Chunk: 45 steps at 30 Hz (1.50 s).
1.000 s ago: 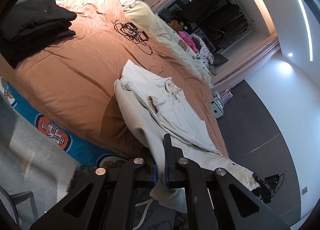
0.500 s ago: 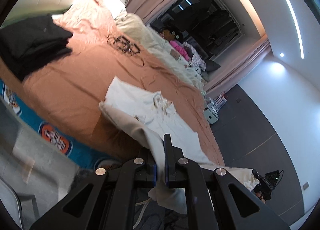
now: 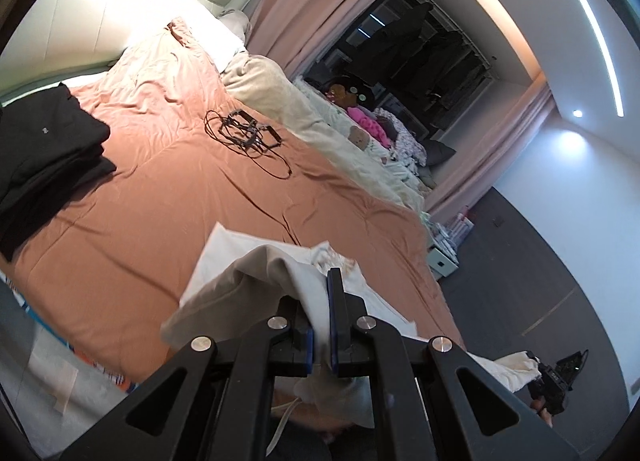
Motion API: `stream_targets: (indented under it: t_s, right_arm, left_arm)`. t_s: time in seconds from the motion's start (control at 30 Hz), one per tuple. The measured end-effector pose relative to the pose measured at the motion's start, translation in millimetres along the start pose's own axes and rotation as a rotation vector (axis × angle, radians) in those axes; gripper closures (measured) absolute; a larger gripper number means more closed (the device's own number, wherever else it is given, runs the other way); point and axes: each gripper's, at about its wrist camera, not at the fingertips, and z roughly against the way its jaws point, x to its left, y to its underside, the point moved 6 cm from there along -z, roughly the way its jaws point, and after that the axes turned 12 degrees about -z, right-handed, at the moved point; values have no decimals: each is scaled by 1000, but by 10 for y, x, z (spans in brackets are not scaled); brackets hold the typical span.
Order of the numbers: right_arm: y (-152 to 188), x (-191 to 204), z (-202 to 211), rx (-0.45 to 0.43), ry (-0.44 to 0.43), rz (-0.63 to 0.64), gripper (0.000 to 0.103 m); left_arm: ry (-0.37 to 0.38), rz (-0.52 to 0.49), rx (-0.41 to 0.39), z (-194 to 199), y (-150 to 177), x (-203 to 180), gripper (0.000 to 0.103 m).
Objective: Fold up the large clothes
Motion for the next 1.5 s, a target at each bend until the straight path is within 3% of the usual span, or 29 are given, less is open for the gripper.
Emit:
stream_targets:
  t_s: [0.3, 0.5, 0.87, 0.93, 0.97, 1.0, 1.03, 1.07, 1.1, 1.27, 1.5]
  right_arm:
    - [-338, -293, -783, -44, 103, -2, 96]
    - [-368, -746, -1328, 2, 171, -49, 96]
    - [-283, -1423, -2059, 106, 278, -88, 96]
    - [-267, -1508, -2149, 120, 288, -110, 91]
    - [-244, -1551, -2187, 133, 285, -133, 82]
    - [-221, -1582, -2196, 144, 278, -155, 57]
    - [-211, -1600, -2179, 140, 266, -169, 44]
    - [-219, -1597, -2136, 120, 260, -173, 28]
    - [-232, -1583, -2076, 97, 265, -165, 23]
    - [-253, -1488, -1860, 86, 291, -117, 22]
    - [-266, -1378, -1850, 154, 476, 107, 22]
  left_arm:
    - [-92, -58, 69, -1071, -171, 210, 95]
    - [-137, -64, 145, -1768, -74, 431, 95]
    - [-244, -57, 299, -2643, 255, 816, 95]
    - [-250, -39, 334, -2757, 325, 832, 90]
    - [-228, -30, 348, -2796, 359, 808, 77]
    - [-201, -27, 353, -2838, 356, 772, 56]
    - [-180, -31, 352, -2850, 363, 725, 43]
    - [-166, -43, 344, -2843, 356, 675, 22]
    - [-161, -71, 317, -2791, 318, 595, 16]
    - [-184, -142, 277, -2579, 144, 440, 16]
    - [-308, -354, 392, -2652, 102, 498, 18]
